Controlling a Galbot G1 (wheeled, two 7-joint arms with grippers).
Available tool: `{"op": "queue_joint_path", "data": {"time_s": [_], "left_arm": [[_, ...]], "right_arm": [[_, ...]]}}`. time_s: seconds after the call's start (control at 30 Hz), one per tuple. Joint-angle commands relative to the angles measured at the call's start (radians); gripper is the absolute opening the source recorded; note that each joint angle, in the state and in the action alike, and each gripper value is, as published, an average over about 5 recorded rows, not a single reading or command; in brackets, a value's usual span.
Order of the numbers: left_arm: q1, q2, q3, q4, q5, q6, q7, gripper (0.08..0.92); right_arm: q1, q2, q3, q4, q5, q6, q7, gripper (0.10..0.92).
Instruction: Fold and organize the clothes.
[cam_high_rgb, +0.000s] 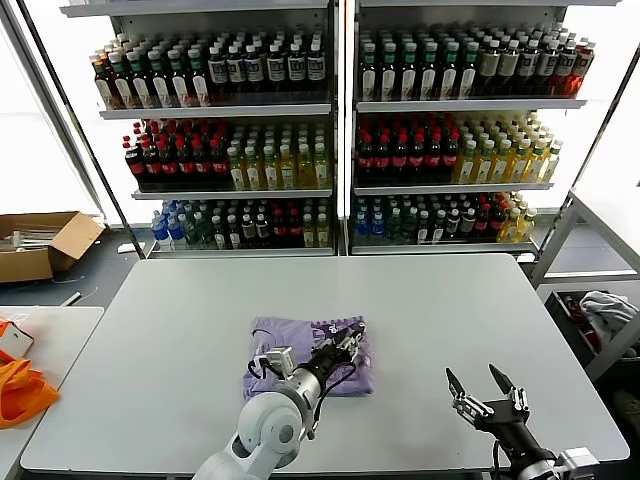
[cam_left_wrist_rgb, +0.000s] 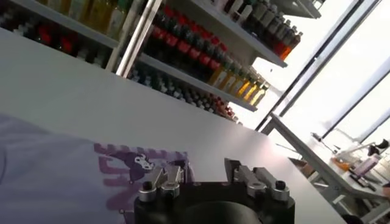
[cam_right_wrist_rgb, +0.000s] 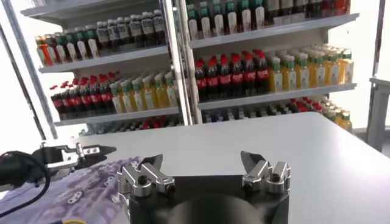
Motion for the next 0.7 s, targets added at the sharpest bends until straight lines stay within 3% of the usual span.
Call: {"op": "queue_joint_path", "data": {"time_s": [0.03, 0.2, 0.4, 0.57, 0.7], "left_arm": [[0.066, 0.089, -0.116, -0.179, -0.054, -0.044, 0.079, 0.508], [0.172, 0.159, -0.209, -0.299, -0.034, -0.046, 0.09, 0.655], [0.279, 0.167, -0.281, -0.372, -0.012, -0.049, 0.104, 0.801], [0.326, 0.165, -0.31, -0.395, -0.012, -0.051, 0.122, 0.822], [0.329, 0.159, -0.312, -0.387, -0.014, -0.056, 0.128, 0.823]], "right_arm": [[0.26, -0.048, -0.24, -0.11, 0.083, -0.131, 0.106, 0.823], [0.468, -0.002, -0.464, -0.243, 0.062, -0.185, 0.179, 0.823], [0.617, 0.086, -0.63, -0.373, 0.031, -0.252, 0.272, 0.823], [0.643, 0.119, -0.659, -0.433, 0.031, -0.263, 0.312, 0.823], [0.626, 0.108, -0.653, -0.427, 0.034, -0.262, 0.307, 0.773]]}}
